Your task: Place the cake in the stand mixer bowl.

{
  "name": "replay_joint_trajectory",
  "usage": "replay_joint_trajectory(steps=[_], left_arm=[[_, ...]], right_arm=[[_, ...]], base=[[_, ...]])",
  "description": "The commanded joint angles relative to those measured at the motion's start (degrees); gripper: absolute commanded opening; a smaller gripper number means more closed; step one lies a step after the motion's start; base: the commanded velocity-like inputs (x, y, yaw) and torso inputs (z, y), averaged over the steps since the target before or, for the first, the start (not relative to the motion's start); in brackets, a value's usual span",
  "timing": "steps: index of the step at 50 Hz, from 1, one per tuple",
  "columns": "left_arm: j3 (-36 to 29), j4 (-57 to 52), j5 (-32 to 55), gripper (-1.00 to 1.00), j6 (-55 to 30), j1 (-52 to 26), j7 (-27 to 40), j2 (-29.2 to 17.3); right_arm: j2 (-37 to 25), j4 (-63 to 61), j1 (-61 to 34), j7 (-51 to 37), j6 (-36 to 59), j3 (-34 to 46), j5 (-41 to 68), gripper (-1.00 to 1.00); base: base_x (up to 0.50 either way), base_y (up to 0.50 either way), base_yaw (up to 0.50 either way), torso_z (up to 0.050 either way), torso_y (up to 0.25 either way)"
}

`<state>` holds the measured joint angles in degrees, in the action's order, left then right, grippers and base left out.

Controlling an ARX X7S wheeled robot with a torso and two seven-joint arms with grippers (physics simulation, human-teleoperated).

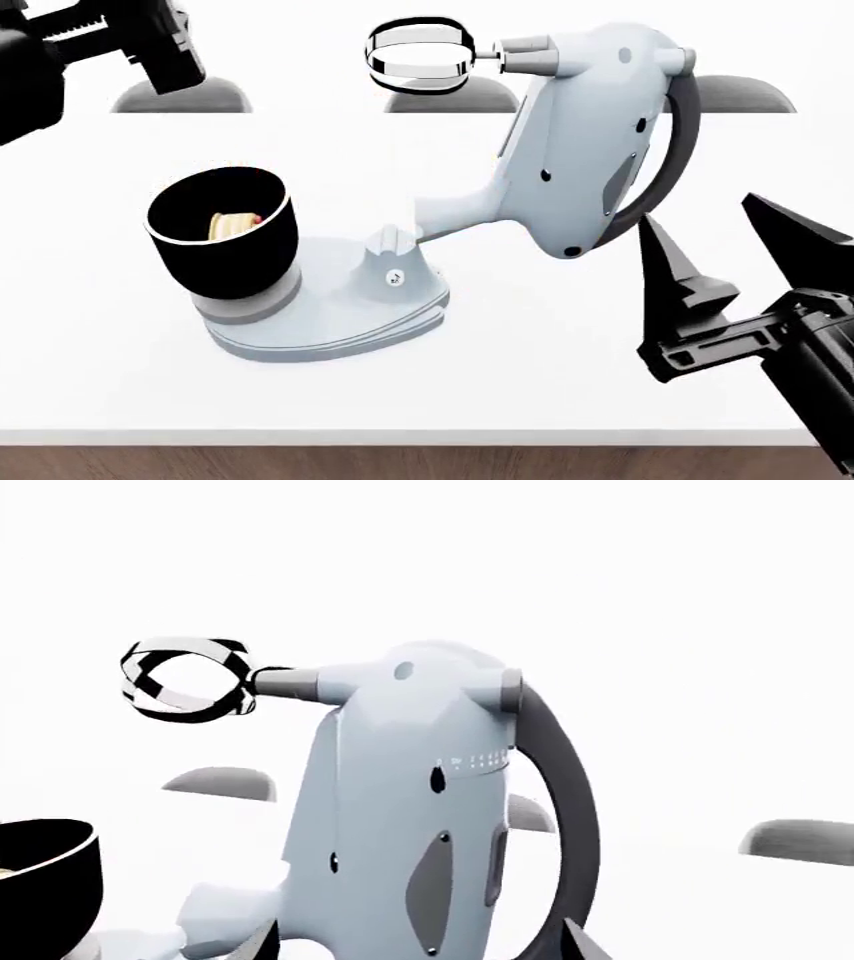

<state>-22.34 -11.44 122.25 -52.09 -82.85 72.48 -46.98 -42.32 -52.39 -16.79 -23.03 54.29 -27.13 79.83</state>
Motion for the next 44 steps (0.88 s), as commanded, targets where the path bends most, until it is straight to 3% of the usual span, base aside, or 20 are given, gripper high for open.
replay_joint_trajectory(steps=[1,9,19,28,37,44], left_arm=[[1.1,-5.5,2.3,1.0,0.8,0.3,2.1,-1.7],[2.0,-9.8,5.1,1.0,1.4,-1.6,4.1,-2.8],[1.5,-14.7,13.5,1.0,3.1,-14.2,11.3,-3.1],[-0.9,-15.9,13.5,1.0,2.6,-21.2,12.9,-1.0],[-1.2,-18.4,11.7,1.0,2.5,-21.7,12.2,-0.7],[0.7,-25.0,6.2,1.0,2.6,-18.2,10.7,-0.6]], right_arm=[[-2.0,0.6,-4.3,-6.5,0.6,0.9,5.8,1.0],[-3.8,-1.1,-5.3,-9.4,-0.7,-0.5,10.0,1.0],[-17.7,-3.9,-17.6,-25.0,-14.9,-3.8,34.0,1.0],[-25.7,-3.4,-37.8,-31.5,-25.3,12.5,39.5,1.0],[-24.5,-3.5,-51.1,-35.3,-25.9,24.5,40.7,1.0],[-20.4,-6.2,-51.3,-39.2,-23.7,28.6,34.5,1.0]], base=[[0.0,0.0,0.0,0.0,0.0],[0.0,0.0,0.0,0.0,0.0],[0.0,0.0,0.0,0.0,0.0],[0.0,0.0,0.0,0.0,0.0],[0.0,0.0,0.0,0.0,0.0],[0.0,0.0,0.0,0.0,0.0]])
